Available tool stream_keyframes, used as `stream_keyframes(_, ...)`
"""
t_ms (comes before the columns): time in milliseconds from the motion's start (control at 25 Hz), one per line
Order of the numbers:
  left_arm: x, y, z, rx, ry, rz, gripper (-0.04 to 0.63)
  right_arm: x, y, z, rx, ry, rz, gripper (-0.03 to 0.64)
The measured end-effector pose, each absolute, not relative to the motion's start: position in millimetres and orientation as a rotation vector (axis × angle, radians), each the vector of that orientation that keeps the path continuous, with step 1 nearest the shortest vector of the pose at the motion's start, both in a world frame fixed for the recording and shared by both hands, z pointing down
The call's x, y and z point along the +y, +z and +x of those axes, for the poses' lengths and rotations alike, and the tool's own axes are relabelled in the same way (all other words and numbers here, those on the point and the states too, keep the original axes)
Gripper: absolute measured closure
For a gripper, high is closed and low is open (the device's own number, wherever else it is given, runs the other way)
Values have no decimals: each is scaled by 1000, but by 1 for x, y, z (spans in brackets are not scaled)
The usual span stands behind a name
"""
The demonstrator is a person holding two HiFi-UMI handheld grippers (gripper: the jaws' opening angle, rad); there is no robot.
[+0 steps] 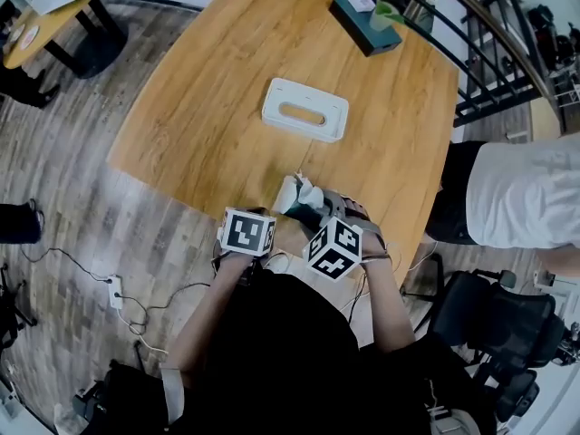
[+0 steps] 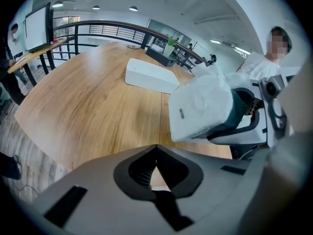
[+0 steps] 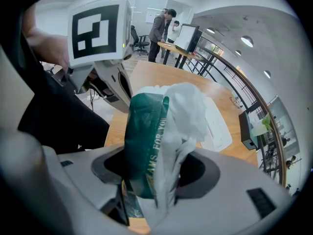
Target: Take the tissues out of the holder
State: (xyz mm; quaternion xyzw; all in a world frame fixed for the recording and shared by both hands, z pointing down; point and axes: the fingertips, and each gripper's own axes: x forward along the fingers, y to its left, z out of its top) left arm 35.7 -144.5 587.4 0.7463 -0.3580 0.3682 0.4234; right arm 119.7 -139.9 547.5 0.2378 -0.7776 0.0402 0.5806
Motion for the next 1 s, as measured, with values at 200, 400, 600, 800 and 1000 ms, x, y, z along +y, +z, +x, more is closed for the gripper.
stream_keyframes(200,-122,592,30,-910,922,1842,588,-127,573,121,-1803,136,578,327)
stream_keyframes(400,-105,596,23,-921,913,1819,588,-120,596,120,-1758,147,598,326)
stream_keyframes(600,-97,599,17,-931,903,1805,588,-117,608,112,-1734,137,584,325)
stream_keyframes(800,-94,599,15,-936,892,1797,588,-116,617,106,-1700,107,543,325)
stream_keyframes(1000,-93,601,9,-945,876,1786,588,-115,625,103,-1656,79,512,325)
